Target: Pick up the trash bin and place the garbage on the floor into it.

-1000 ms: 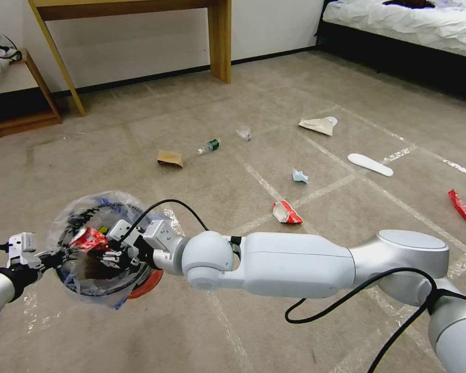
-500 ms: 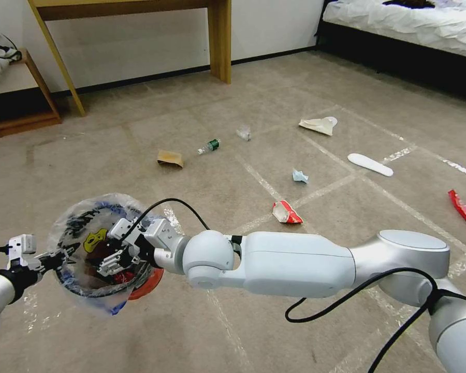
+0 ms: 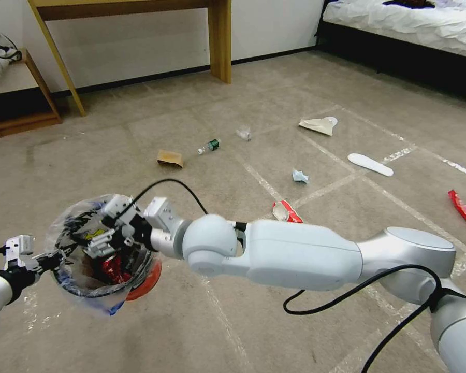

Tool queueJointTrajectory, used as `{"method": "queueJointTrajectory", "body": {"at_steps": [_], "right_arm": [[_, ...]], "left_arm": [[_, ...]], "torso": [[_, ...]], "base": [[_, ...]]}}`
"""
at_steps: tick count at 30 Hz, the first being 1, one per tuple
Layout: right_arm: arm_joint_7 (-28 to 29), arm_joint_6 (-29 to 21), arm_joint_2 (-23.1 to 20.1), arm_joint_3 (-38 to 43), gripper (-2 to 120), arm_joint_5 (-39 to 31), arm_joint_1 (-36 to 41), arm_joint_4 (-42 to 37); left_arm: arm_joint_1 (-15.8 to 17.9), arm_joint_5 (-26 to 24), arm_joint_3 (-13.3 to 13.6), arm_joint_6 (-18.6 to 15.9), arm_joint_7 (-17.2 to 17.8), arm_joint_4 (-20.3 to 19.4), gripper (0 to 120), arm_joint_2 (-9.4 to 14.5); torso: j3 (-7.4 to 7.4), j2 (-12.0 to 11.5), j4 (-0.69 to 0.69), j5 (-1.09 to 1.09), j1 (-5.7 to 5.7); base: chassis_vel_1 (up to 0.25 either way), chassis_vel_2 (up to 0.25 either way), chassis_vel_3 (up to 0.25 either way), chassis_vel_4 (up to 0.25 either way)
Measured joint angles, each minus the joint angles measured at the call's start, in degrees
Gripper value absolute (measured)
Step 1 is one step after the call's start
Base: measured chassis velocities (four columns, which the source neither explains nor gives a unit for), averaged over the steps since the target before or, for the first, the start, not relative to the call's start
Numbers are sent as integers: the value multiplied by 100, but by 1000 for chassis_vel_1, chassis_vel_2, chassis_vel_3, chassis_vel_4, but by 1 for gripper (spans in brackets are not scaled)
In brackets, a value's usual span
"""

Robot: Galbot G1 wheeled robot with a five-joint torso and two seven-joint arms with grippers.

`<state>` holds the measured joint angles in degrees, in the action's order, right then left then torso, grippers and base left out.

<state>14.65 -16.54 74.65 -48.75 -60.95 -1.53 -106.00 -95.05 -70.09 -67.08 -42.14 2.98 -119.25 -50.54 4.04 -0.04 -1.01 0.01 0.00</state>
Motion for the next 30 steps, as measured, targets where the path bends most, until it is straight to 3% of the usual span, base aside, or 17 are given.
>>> {"method": "queueJointTrajectory", "body": {"at_steps": [8,13,16,18,22,24,30], "right_arm": [[21,28,-52,597,100,-84,13,-220],[-4,111,-331,1210,100,-176,-1,-490],[-89,223,-592,1518,100,-170,108,-655],[-207,368,-1270,2234,100,-116,515,-944],[-252,416,-1498,2473,100,-95,677,-1021],[-419,575,-2031,3176,100,-55,1205,-1265],[-504,674,-2504,4505,100,-98,2270,-1646]], "left_arm": [[-34,2,-48,0,5,-21,1,-31],[-41,1,-77,0,30,-81,1,-86],[-44,4,-79,0,46,-91,1,-105],[-37,33,-119,0,61,-44,1,-124],[-35,34,-134,0,61,-20,1,-140],[4,39,-144,-1,56,56,1,-165],[74,143,-69,-1,39,87,1,-326]], "torso": [[0,0,1,0,0],[0,0,1,1,0],[0,0,3,0,0],[0,0,-2,3,0],[0,0,-3,3,0],[0,0,-2,4,0],[0,0,3,1,0]], "base": [[0,0,0,0],[0,0,0,0],[0,0,0,0],[0,0,0,0],[0,0,0,0],[0,0,0,0],[0,0,0,0]]}}
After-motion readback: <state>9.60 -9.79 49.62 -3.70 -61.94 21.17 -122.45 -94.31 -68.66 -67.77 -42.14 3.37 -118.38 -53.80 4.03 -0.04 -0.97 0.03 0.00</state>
